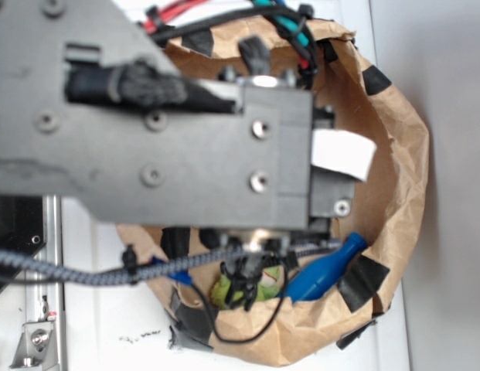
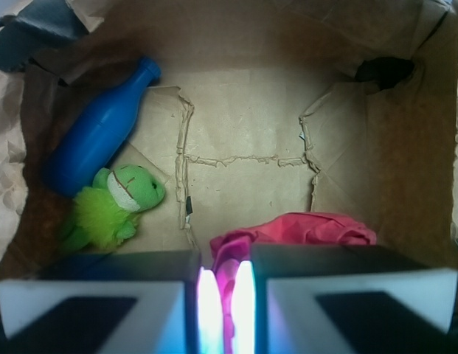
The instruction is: Grab the red paper.
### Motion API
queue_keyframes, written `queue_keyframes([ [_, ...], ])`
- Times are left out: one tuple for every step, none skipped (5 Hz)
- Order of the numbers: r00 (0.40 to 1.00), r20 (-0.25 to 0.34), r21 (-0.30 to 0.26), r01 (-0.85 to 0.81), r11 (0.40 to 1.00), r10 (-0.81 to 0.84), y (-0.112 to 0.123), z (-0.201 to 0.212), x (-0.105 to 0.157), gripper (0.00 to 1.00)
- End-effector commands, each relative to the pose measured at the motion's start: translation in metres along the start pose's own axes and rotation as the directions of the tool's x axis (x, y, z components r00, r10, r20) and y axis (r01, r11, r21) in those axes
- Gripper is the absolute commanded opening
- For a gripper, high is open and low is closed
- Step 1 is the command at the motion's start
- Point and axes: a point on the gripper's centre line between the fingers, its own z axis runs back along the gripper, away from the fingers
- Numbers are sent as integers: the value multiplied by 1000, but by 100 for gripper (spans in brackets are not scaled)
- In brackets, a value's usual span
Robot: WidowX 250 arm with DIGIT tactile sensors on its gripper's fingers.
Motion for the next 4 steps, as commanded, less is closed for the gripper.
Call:
queue_keyframes([
  [982,190,-46,-5,999,14,18,25,15,0],
  [981,186,-39,-43,998,50,26,26,18,0],
  [984,166,-53,-52,997,60,23,25,20,0],
  [984,167,-68,-54,996,65,21,23,21,0],
])
